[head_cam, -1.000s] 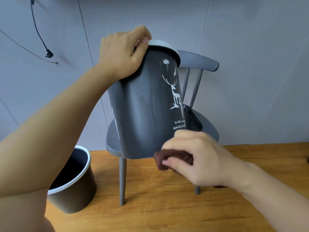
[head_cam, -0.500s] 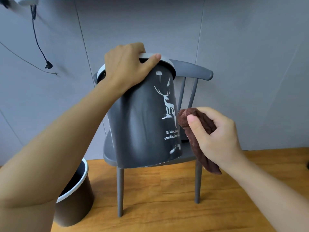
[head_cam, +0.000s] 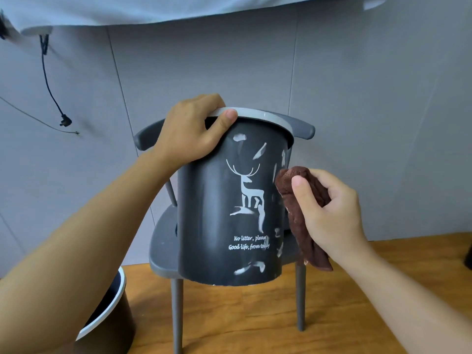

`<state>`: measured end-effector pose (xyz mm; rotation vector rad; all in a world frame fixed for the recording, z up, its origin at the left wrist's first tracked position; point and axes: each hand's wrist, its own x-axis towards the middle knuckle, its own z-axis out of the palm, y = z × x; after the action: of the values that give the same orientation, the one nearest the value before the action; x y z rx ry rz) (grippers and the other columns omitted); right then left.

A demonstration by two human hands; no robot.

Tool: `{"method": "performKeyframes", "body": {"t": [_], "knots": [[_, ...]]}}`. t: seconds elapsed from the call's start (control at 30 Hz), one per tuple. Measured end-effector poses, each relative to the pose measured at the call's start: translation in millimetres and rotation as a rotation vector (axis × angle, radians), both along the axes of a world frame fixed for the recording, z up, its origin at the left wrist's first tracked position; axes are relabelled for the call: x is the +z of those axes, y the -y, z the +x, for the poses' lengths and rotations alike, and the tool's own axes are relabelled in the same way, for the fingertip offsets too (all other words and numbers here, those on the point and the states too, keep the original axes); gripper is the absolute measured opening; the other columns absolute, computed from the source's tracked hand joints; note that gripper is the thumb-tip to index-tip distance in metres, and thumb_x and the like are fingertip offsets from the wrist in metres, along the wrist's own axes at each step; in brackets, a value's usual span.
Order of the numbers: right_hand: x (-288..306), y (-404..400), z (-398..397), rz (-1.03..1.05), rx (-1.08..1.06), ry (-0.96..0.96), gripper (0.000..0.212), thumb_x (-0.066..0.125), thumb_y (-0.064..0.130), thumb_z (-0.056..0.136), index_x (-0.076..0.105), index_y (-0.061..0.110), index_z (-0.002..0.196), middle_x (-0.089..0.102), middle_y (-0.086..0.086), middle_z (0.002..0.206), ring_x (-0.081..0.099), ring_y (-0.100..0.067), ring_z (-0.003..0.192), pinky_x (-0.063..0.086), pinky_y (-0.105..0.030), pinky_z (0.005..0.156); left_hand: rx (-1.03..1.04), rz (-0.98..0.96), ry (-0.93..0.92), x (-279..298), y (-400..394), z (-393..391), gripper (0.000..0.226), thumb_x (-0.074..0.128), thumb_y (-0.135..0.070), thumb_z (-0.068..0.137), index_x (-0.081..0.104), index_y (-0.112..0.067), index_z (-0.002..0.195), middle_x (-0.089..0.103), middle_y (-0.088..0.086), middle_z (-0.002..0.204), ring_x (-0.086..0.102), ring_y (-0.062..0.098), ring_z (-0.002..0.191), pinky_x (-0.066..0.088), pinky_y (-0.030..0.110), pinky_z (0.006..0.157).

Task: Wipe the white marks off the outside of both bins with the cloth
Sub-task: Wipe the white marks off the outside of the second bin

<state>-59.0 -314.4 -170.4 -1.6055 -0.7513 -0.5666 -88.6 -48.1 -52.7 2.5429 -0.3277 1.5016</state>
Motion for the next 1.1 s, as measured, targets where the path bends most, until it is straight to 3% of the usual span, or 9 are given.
{"method": "performKeyframes", "body": {"t": [0.1,0.23,0.33,0.43,0.57,0.73,0.87,1.03,1.1], "knots": [[5,-3,3,0.025,0.013,-0.01,0.018,0.059,0.04,0.1,0.075,0.032,0.105,0.075,0.014,0.089,0.073,-0.009,0.087,0.055,-0.014,0.068,0.028,0.007,-0.044,2,1,-5,0.035,0.041,-0.053,0.099,0.06,-0.024,0.091,0.05,-0.007,0.059,0.046,0.017,0.06,0.044,0.039,0.06],[26,-14,3,0.029,-0.002,0.108,0.02,0.057,0.033,0.093,0.073,0.031,0.105,0.074,0.012,0.091,0.071,-0.011,0.09,0.054,-0.012,0.072,0.114,0.067,-0.02,2,2,-11,0.04,0.037,-0.048,0.1,0.059,-0.018,0.086,0.054,-0.004,0.071,0.05,0.023,0.069,0.045,0.042,0.061],[44,-26,6,-0.014,-0.132,0.269,0.024,0.063,0.029,0.096,0.07,0.027,0.118,0.072,0.012,0.106,0.067,-0.007,0.101,0.053,-0.018,0.086,0.137,0.074,-0.02,1,3,-15,0.042,0.033,-0.044,0.102,0.055,-0.014,0.083,0.052,-0.004,0.073,0.048,0.023,0.07,0.044,0.045,0.061],[48,-40,9,-0.09,-0.234,0.291,0.049,0.076,0.031,0.092,0.058,0.026,0.137,0.066,0.008,0.123,0.058,-0.008,0.112,0.042,-0.012,0.093,0.153,0.068,-0.034,-1,4,-18,0.042,0.028,-0.045,0.101,0.053,-0.015,0.085,0.051,-0.001,0.065,0.048,0.024,0.06,0.043,0.046,0.057],[35,-53,8,-0.159,-0.236,0.353,0.053,0.08,0.036,0.088,0.066,0.019,0.137,0.065,0.0,0.115,0.062,-0.026,0.107,0.053,-0.032,0.09,0.149,0.029,0.006,-3,-1,-21,0.038,0.032,-0.042,0.1,0.056,-0.017,0.086,0.047,-0.004,0.06,0.046,0.02,0.058,0.042,0.043,0.056],[32,-55,10,-0.141,-0.144,0.279,0.052,0.048,0.052,0.101,0.064,0.024,0.141,0.054,-0.001,0.116,0.057,-0.021,0.109,0.043,-0.006,0.089,0.11,0.031,0.066,-5,-6,-21,0.031,0.036,-0.039,0.101,0.053,-0.022,0.082,0.04,-0.012,0.055,0.04,0.014,0.054,0.037,0.035,0.05],[34,-55,10,-0.215,-0.154,0.252,0.049,0.062,0.048,0.097,0.058,0.03,0.142,0.054,0.002,0.119,0.056,-0.022,0.111,0.05,-0.029,0.09,0.112,0.039,0.092,-5,-3,-20,0.031,0.037,-0.039,0.101,0.056,-0.022,0.083,0.04,-0.012,0.055,0.041,0.012,0.058,0.037,0.035,0.051],[37,-58,8,-0.231,-0.22,0.286,0.045,0.062,0.042,0.097,0.05,0.028,0.139,0.059,0.008,0.121,0.057,-0.014,0.106,0.045,-0.018,0.083,0.121,0.043,0.11,-5,-1,-21,0.032,0.038,-0.039,0.101,0.057,-0.022,0.082,0.04,-0.011,0.055,0.042,0.014,0.053,0.037,0.034,0.049],[38,-60,5,-0.267,-0.274,0.359,0.04,0.062,0.037,0.099,0.054,0.023,0.136,0.057,0.003,0.11,0.059,-0.02,0.093,0.054,-0.03,0.073,0.122,0.039,0.113,-6,-1,-21,0.033,0.038,-0.039,0.101,0.058,-0.022,0.082,0.039,-0.011,0.054,0.042,0.013,0.052,0.037,0.034,0.049]]}}
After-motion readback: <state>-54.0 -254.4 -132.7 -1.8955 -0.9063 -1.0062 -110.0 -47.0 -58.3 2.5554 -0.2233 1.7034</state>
